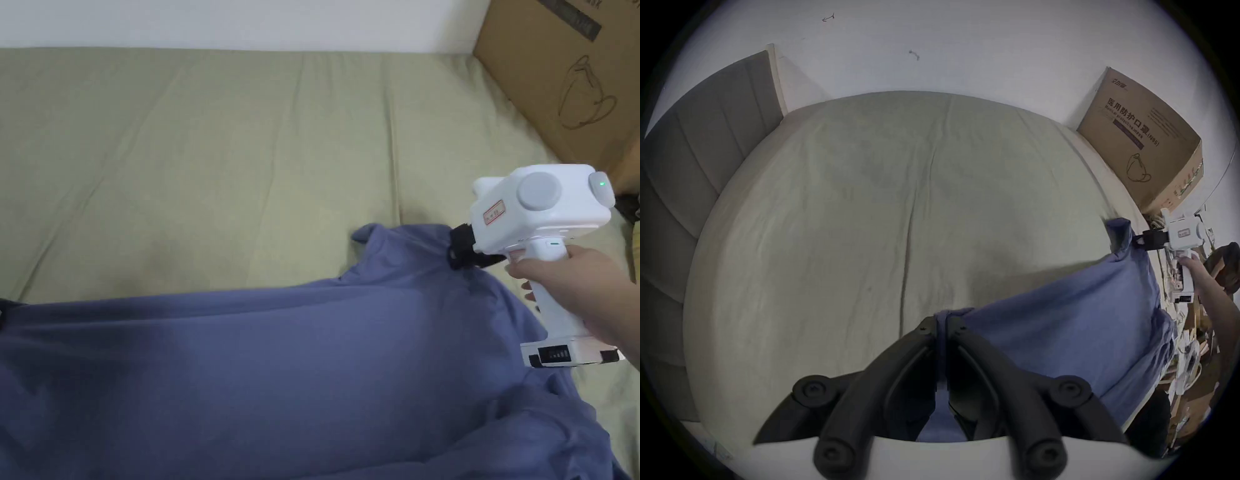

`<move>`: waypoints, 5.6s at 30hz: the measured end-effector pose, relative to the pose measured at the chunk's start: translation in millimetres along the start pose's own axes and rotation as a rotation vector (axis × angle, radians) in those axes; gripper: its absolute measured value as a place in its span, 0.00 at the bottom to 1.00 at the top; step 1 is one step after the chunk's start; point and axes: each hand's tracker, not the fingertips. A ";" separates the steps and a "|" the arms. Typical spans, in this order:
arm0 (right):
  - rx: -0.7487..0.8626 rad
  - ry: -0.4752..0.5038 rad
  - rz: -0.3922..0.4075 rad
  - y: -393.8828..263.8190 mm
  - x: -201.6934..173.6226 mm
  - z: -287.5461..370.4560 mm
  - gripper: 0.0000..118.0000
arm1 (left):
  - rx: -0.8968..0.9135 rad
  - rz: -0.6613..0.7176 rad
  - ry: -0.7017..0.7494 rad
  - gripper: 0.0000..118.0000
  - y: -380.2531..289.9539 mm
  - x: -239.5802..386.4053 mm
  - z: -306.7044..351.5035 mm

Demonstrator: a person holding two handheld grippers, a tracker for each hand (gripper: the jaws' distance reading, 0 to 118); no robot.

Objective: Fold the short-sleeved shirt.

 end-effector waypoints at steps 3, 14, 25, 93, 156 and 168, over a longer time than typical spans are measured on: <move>0.083 0.039 0.002 -17.9 3.1 38.1 0.01 | 0.003 0.011 -0.008 0.02 -5.6 3.3 11.8; 0.194 0.165 -0.171 -137.4 28.9 209.9 0.01 | 0.068 0.066 -0.108 0.02 -61.3 -1.9 113.9; 0.008 0.130 -0.175 -285.0 15.4 178.3 0.02 | -0.105 0.081 -0.130 0.03 -192.6 -4.2 97.3; 0.113 -0.059 0.100 -229.6 -228.8 168.0 0.00 | -0.062 0.510 -0.655 0.02 -214.7 -98.2 -7.6; 0.224 0.056 -0.020 -255.2 -156.1 194.6 0.00 | -0.243 -0.009 -0.718 0.00 -173.7 197.4 17.0; 0.206 0.056 0.009 -254.9 -169.1 191.4 0.00 | -0.122 0.392 -0.678 1.00 -182.4 -25.1 48.3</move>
